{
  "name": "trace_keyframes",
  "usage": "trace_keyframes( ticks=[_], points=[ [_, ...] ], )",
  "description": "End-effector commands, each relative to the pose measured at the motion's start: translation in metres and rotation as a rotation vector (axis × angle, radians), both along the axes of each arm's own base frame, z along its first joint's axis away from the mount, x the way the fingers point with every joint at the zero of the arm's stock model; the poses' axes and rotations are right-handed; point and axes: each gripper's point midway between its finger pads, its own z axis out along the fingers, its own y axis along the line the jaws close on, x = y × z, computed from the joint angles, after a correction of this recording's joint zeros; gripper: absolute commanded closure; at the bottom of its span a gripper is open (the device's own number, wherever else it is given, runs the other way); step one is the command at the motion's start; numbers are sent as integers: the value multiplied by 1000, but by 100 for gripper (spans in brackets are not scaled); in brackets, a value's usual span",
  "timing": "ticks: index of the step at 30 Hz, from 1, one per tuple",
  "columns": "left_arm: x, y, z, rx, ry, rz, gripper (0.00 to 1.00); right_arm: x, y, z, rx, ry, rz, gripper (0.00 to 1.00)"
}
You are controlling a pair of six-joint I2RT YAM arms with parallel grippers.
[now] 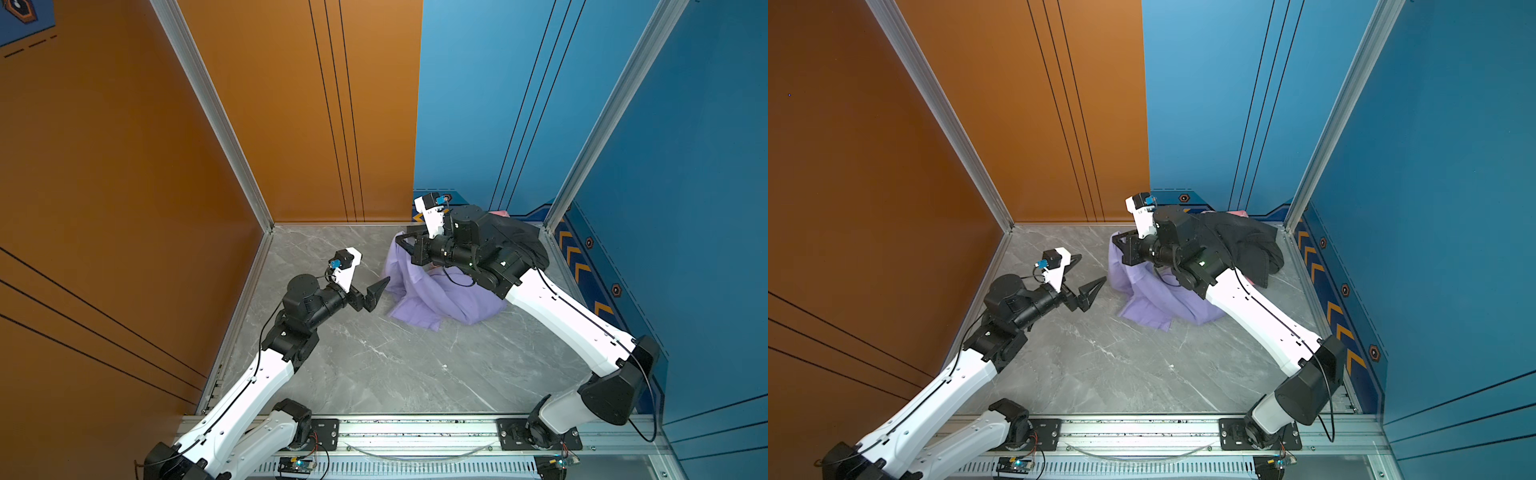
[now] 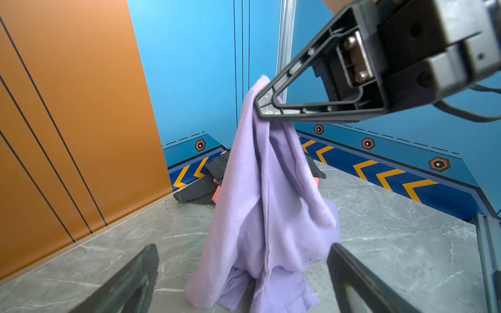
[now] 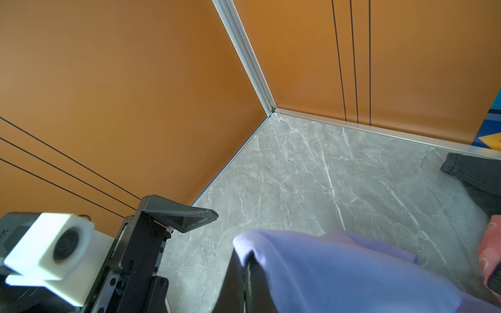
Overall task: Pick out a specific cloth from the pile
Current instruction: 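Reach the left gripper to the hanging lavender shirt and grasp it, then lift the lavender shirt away with the left gripper while the right gripper releases it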
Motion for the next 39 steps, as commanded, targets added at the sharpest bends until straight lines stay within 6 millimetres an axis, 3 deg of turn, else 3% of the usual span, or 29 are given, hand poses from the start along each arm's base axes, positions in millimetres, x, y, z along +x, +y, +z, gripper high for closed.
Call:
trace_keyframes(
  ticks=[1,10,14,17,19,20,28,33,39],
  points=[
    [9,-1,7,-3,-4,20,2,-17,9,8,-3,-40,73,100],
    [32,-27,2,-29,38,-59,3,-36,9,-11,-34,-21,104,100],
    [39,-41,-9,-24,84,-108,39,-36,2,-14,-48,-31,80,100],
    [41,-47,-14,-31,102,-126,74,-36,-4,-20,-70,-42,58,100],
    [45,-46,-13,-27,96,-105,95,-33,-8,-26,-89,-45,32,97],
    [49,-41,-10,-27,86,-70,100,-31,-12,-29,-103,-53,9,95],
    [82,18,21,22,84,196,100,-15,-50,-44,-201,-110,-163,54],
    [104,58,70,90,31,343,100,-11,-67,-50,-221,-109,-209,31],
    [141,98,133,119,-37,503,100,-3,-82,-53,-235,-107,-267,18]
  ],
)
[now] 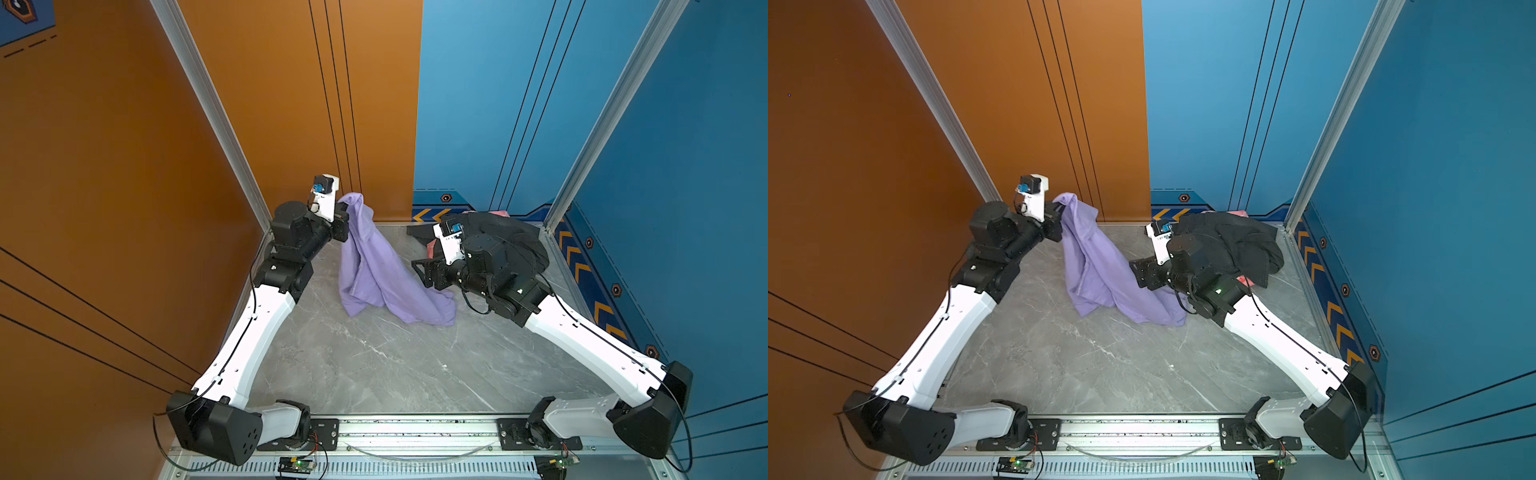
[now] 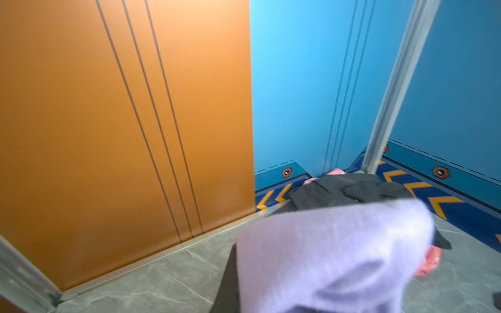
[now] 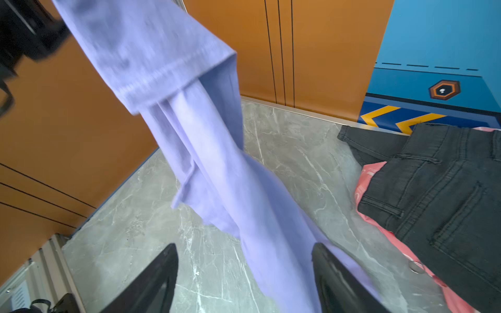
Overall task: Pick out a specific cloth from the pile
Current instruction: 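Lift the lavender shirt away with the left gripper while the right gripper releases it, then lower the lavender shirt onto the open floor with the left gripper and release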
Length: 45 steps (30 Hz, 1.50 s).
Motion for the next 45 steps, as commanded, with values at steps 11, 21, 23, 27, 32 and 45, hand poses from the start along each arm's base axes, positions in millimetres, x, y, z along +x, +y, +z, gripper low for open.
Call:
trace_keyframes(
  ticks=[11,21,23,27,32,45],
  points=[
    [57,45,104,92,-145,181,100,14,-41,13,14,-44,-130,11],
    [41,45,-31,41,69,186,100,11,-49,-2,19,-27,-146,1],
    [31,44,-75,10,157,192,100,11,-49,-4,15,-25,-146,0],
    [15,46,-156,-50,343,227,100,13,-51,-8,9,-18,-152,0],
    [-7,57,-250,-112,608,322,100,15,-51,-13,4,-10,-157,0],
    [-48,80,-384,-317,1036,514,100,12,-58,-21,1,5,-173,0]
  ],
)
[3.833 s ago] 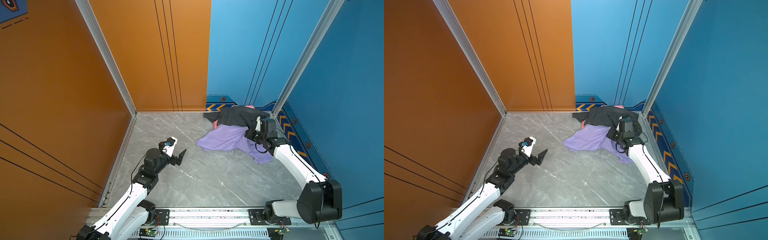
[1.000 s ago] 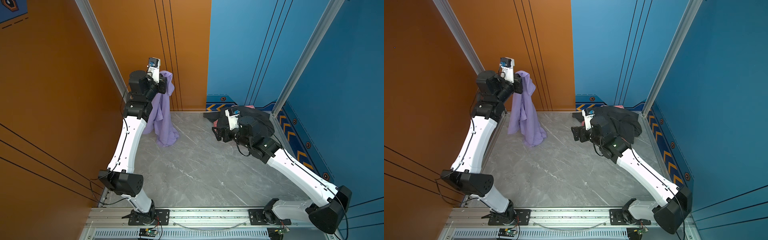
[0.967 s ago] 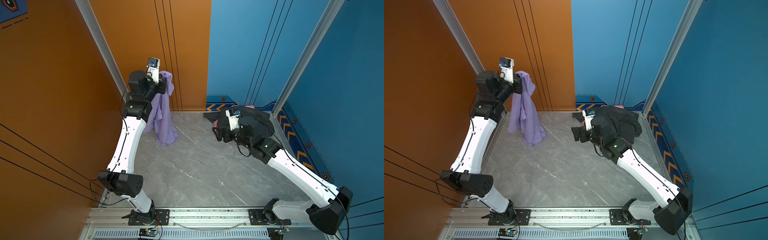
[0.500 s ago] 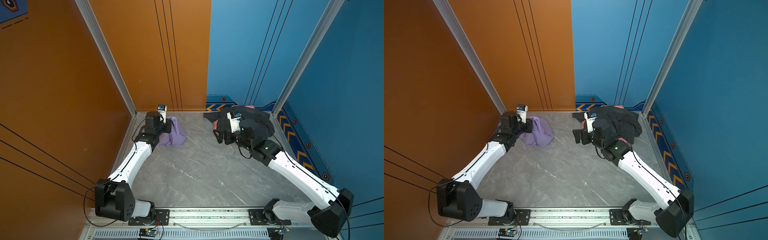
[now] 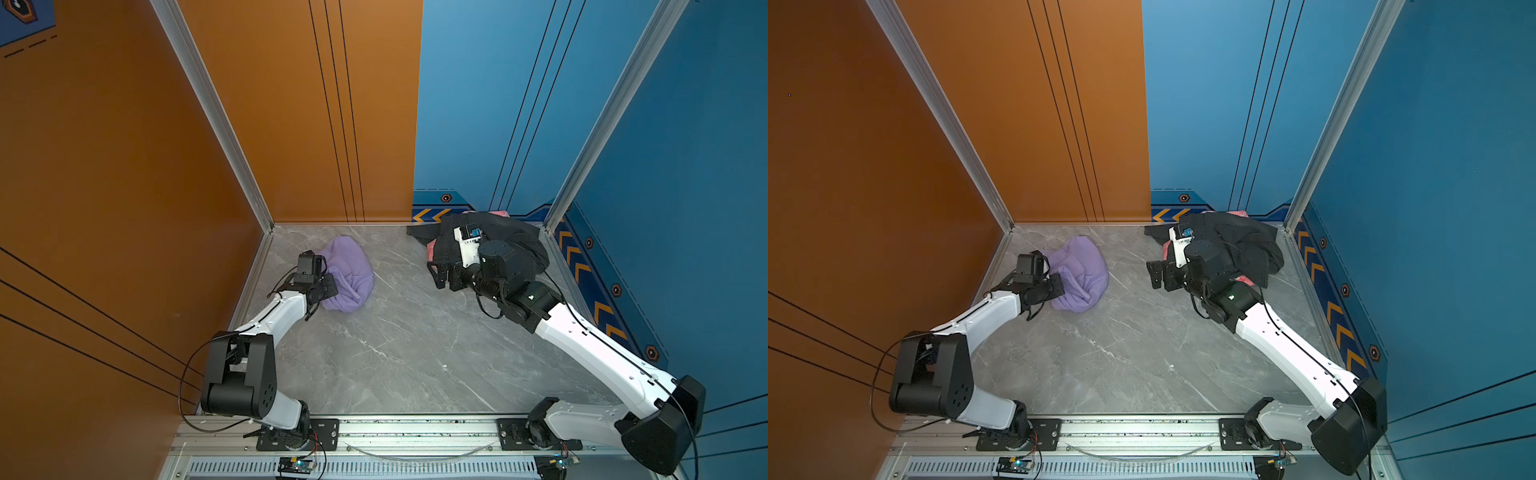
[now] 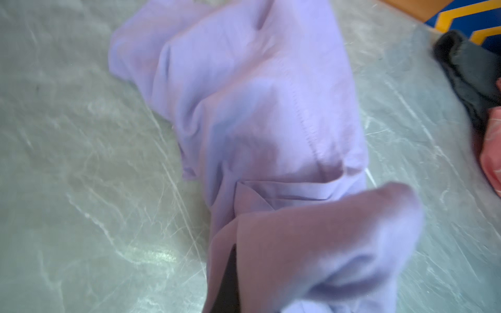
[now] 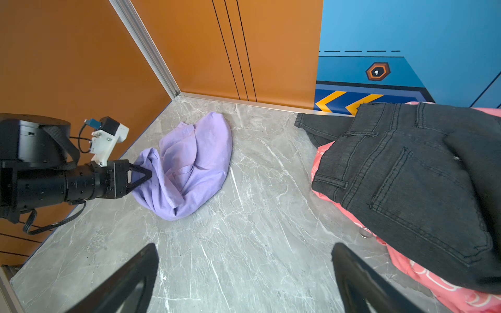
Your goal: Pick out a specific cloth from the pile
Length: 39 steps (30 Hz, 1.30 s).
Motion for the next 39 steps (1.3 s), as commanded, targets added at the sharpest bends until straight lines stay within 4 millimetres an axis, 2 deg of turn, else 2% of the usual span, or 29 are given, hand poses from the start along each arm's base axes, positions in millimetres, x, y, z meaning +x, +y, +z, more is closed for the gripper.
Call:
trace_keyframes(
  ticks=[1,5,9,11,17,21,23,26,30,33,39],
  points=[
    [-18,-8,-31,-71,111,35,100,0,-10,4,20,-14,-40,0],
    [-28,-10,-50,-72,166,31,100,-3,-14,-1,20,-4,-43,0],
    [-31,-8,-43,-80,153,33,83,-3,-19,-5,15,4,-53,0],
    [-30,-6,-29,-75,117,33,70,-3,-22,-6,14,5,-60,0],
    [-29,8,38,-39,-55,49,35,-1,-35,-8,11,0,-89,0],
    [-32,22,85,4,-188,70,7,2,-50,-7,11,-11,-132,0],
    [-32,28,106,44,-256,69,0,3,-60,-8,8,-18,-167,0],
    [-32,37,129,110,-339,63,2,6,-79,-9,15,-26,-223,0],
    [-30,46,144,191,-432,48,2,6,-107,-14,10,-48,-302,0],
    [-30,52,140,234,-477,43,2,4,-133,-23,-15,-64,-371,0],
    [-31,67,119,278,-527,91,2,-2,-187,-48,-47,-76,-526,0]
  ],
)
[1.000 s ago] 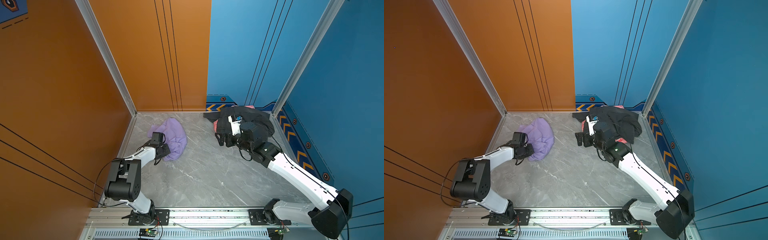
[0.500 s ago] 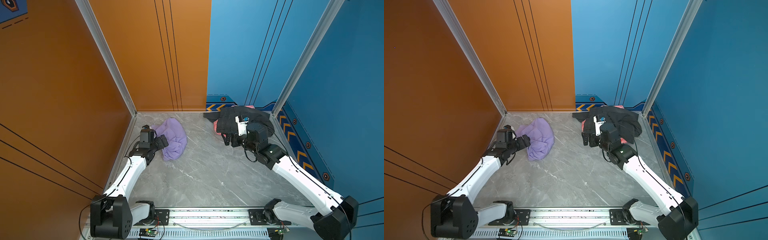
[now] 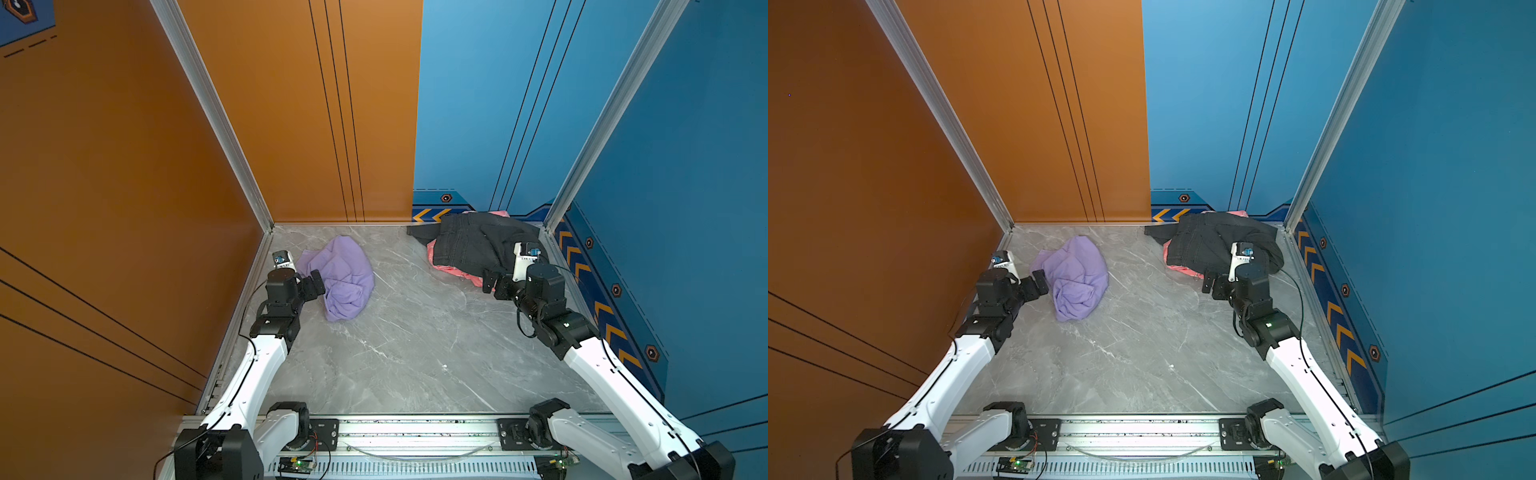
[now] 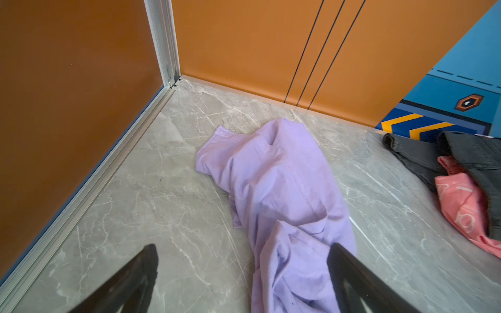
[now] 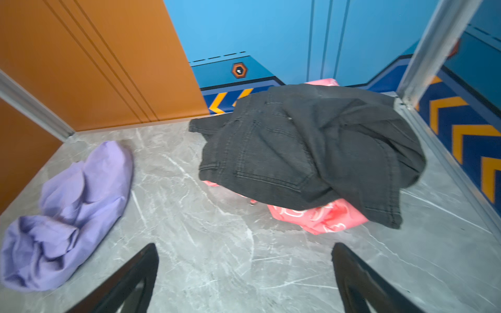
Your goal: Pick out a specific cloth from the pile
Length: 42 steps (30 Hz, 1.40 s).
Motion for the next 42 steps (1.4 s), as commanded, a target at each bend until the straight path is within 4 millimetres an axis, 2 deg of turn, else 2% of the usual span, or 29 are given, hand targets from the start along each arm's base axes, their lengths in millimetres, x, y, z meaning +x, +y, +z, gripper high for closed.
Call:
trace_keyframes(
  ticks=[1,9,17,21,24,30,35,38,40,42],
  points=[
    [5,15,6,62,-86,44,2,-2,-31,-8,-28,-31,-102,0],
    [9,32,-31,90,-61,105,2,-5,-83,-62,-4,15,-272,0],
    [11,45,-69,136,-20,173,2,3,-117,-104,-6,-1,-369,0],
    [16,44,-84,136,-29,166,2,17,-117,-125,-27,-17,-347,0],
    [22,39,-84,137,-53,138,2,28,-110,-137,-34,-32,-295,0],
    [30,18,-90,176,-58,43,2,50,-95,-142,-65,-4,-200,0],
    [33,-6,-100,237,-128,-56,2,52,-86,-136,-136,-97,-132,0],
    [32,-10,-100,260,-121,-64,2,48,-85,-151,-124,-138,-119,0],
    [34,-9,-101,271,-112,-59,2,48,-84,-150,-108,-188,-116,0],
    [34,1,-100,277,-103,9,2,48,-91,-154,-121,-124,-150,0]
  ],
)
